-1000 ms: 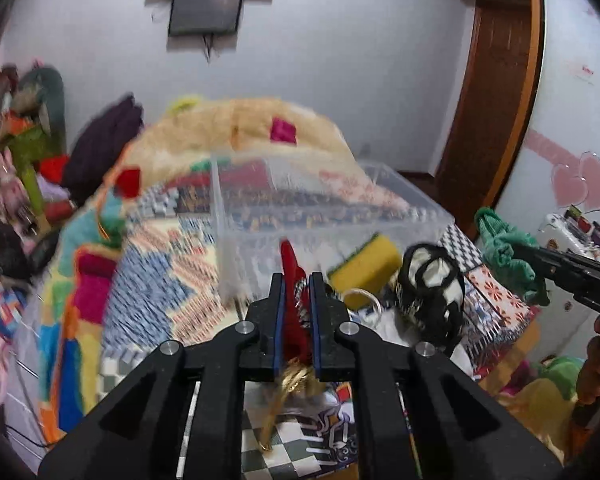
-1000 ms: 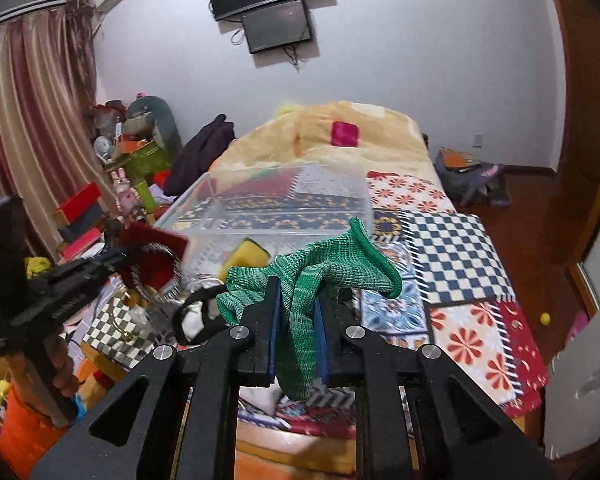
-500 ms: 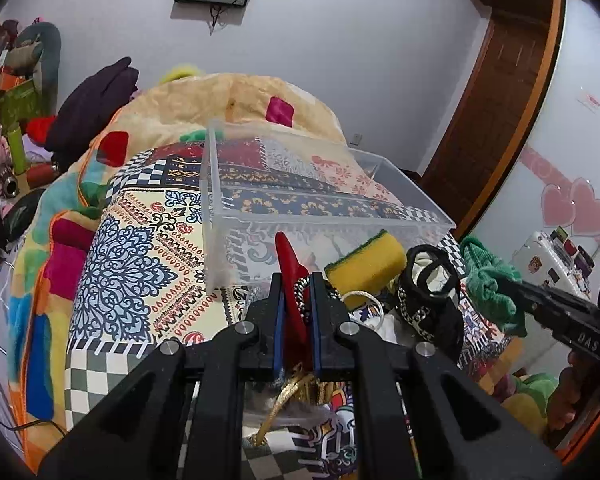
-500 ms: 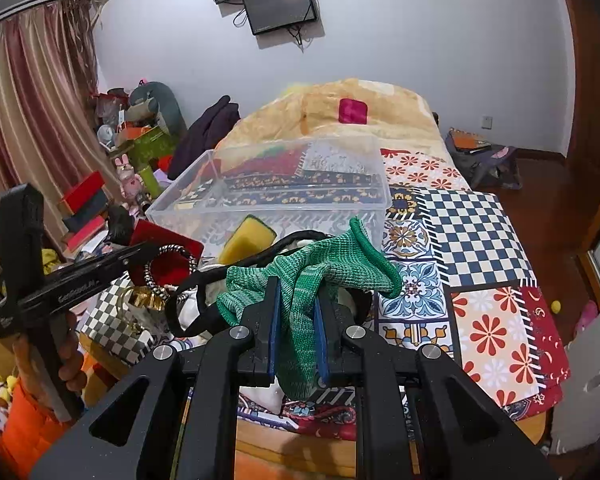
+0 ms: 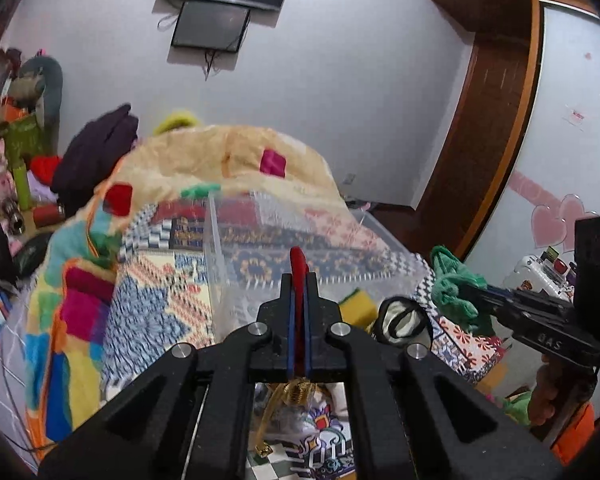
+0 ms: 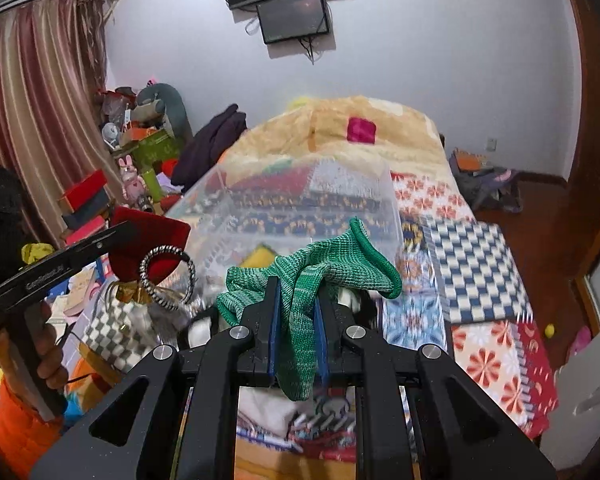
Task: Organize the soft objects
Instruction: 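Carry the red pouch and green glove over the clear box while both tools release them inside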
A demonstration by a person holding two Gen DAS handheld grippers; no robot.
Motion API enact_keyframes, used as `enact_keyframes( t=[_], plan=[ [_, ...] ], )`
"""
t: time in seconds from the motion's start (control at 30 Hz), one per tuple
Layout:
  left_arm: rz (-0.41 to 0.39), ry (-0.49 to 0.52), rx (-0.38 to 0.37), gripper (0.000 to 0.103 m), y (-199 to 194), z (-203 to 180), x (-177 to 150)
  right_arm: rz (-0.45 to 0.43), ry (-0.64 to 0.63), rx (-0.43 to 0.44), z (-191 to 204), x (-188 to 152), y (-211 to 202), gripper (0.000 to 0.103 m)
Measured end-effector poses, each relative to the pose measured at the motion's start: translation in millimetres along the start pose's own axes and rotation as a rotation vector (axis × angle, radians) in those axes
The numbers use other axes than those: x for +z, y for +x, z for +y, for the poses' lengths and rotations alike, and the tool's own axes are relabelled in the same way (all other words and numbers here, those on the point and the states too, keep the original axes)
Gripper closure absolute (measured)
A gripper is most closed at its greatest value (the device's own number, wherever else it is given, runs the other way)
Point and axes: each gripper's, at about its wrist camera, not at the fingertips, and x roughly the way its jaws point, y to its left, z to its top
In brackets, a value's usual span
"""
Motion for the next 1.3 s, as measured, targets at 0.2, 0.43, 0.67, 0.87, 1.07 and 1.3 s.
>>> enact_keyframes(
  t=[0.2,0.43,0.67,0.87,1.07,1.3],
  plan=[
    [-0.067,0.071,0.052,0.101,-2,-12,28,-0.058,-0.051,-0.006,8,32,6,0.089],
    [-0.043,0.165,0.082,0.101,31,-25,45,-0.055,-0.094,-0.001,15,53,29,0.089],
    [0.068,0.174,0.071,0.101,84,-22,48,0.022,-0.091,0.006,3,61,60,0.089],
    [0.118,0.186,0.104,0.101,117,-21,51,0.108,-0.083,-0.01,-10,67,91,0.089],
    [0.205,0.194,0.123,0.101,151,-17,45,0.208,-0.077,-0.015,-17,61,119,0.089],
    [0.261,0.218,0.135,0.093,162,-19,32,0.279,-0.1,-0.03,-15,55,134,0.081]
  ],
)
